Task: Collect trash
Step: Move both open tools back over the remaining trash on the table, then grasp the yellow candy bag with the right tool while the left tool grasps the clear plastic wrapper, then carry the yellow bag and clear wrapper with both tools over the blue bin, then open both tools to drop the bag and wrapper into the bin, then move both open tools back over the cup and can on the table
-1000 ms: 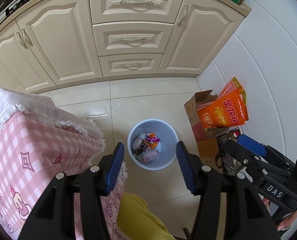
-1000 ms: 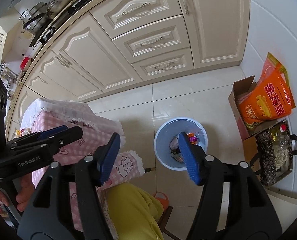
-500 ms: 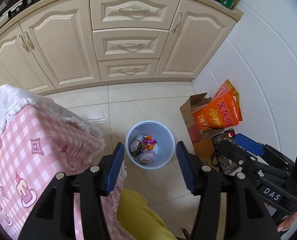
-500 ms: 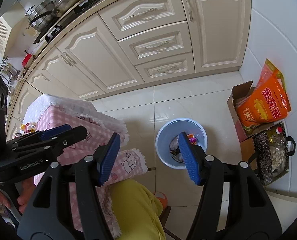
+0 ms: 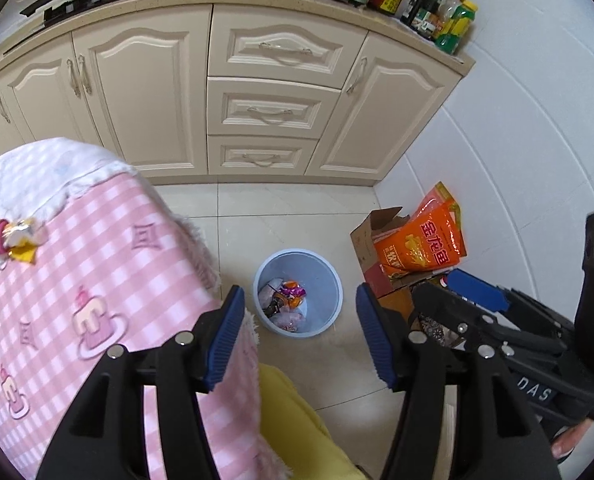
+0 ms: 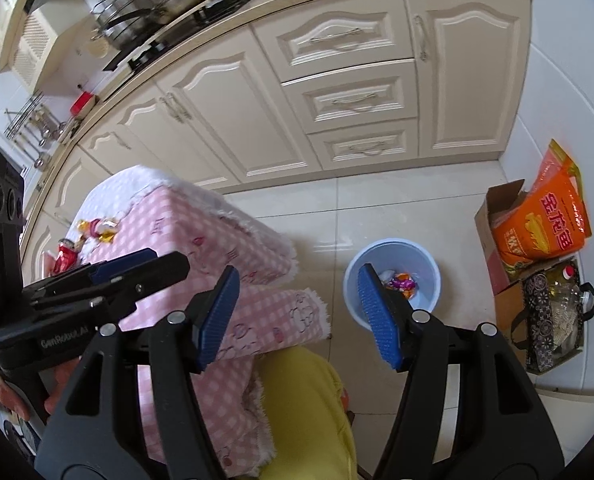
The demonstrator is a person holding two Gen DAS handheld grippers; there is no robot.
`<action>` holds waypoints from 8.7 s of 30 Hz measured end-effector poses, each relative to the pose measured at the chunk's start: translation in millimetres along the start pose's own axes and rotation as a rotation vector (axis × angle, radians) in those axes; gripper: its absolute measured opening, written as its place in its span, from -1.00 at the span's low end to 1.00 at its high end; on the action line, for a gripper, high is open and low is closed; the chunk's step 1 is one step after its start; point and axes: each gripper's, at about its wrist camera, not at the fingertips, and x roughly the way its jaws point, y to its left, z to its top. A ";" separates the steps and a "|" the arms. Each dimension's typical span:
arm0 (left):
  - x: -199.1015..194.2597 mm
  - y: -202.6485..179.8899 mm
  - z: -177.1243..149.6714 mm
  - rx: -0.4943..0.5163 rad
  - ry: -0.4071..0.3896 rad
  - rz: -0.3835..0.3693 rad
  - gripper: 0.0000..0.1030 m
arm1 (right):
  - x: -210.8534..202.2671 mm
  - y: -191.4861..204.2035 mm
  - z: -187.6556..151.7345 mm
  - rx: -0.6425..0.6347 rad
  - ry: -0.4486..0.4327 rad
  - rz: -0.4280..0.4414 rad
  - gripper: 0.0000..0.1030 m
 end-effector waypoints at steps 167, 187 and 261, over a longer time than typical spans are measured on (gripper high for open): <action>-41.0 71.0 15.9 -0.022 0.100 -0.085 -0.48 | 38.0 31.2 29.6 -0.056 0.069 -0.001 -0.22; 135.5 -67.6 67.9 0.086 0.358 -0.122 -0.40 | 31.7 -142.1 19.6 0.226 0.087 -0.147 -0.22; -45.3 39.1 -14.0 0.004 0.046 -0.040 0.23 | -1.1 53.8 -4.3 -0.073 0.054 -0.020 0.31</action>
